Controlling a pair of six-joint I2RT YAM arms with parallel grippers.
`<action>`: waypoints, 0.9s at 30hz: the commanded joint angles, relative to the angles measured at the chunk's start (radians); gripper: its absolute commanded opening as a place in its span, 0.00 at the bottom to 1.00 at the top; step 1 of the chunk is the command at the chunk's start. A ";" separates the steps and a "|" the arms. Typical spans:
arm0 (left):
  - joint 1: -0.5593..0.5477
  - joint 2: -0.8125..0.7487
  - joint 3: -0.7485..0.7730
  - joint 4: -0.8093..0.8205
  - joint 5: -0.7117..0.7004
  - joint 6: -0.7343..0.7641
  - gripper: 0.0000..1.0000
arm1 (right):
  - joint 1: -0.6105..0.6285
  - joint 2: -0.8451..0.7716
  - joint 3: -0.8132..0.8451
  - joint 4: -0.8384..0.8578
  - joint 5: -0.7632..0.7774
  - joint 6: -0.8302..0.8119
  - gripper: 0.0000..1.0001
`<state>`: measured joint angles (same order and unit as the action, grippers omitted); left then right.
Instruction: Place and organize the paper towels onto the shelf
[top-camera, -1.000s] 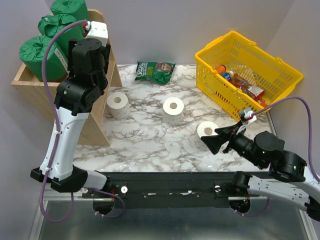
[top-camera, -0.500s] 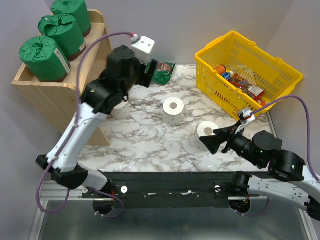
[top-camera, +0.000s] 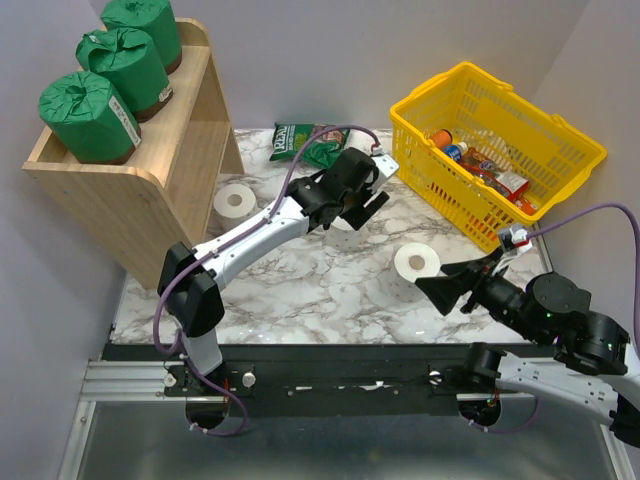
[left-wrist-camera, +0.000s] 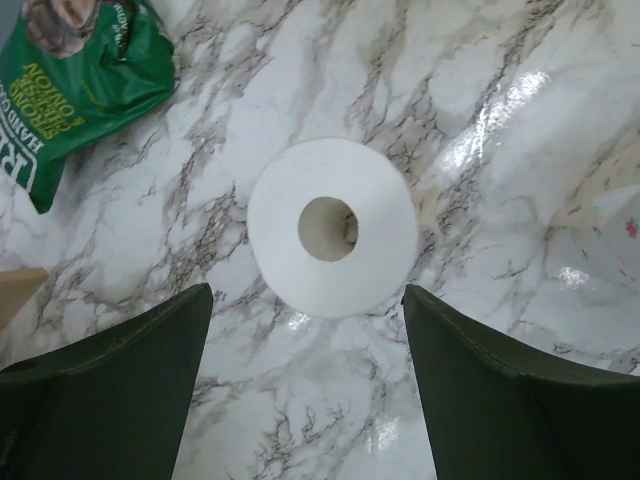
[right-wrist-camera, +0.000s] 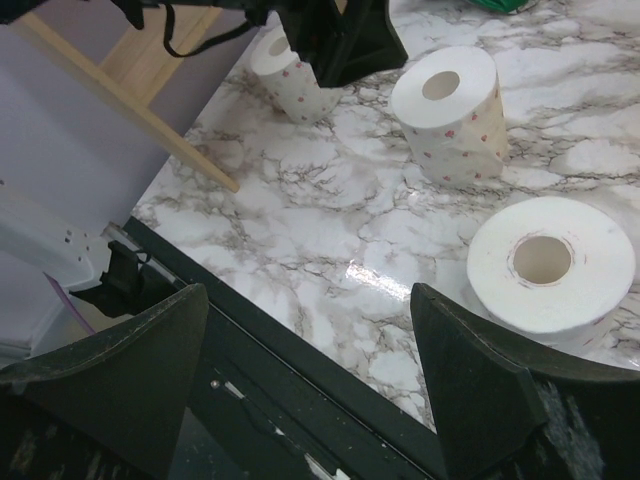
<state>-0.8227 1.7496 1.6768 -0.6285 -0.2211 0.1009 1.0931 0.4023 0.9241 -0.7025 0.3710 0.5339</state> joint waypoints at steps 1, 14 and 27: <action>-0.021 0.053 0.001 0.092 0.083 0.011 0.86 | -0.002 -0.023 0.010 -0.041 0.022 0.005 0.90; -0.024 0.189 -0.012 0.111 0.058 0.005 0.82 | -0.001 -0.028 0.021 -0.051 0.032 0.003 0.90; -0.024 0.238 -0.045 0.145 0.019 0.003 0.60 | -0.001 -0.031 0.022 -0.057 0.031 0.017 0.90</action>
<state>-0.8455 1.9842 1.6413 -0.5182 -0.1722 0.1032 1.0931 0.3786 0.9245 -0.7364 0.3798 0.5362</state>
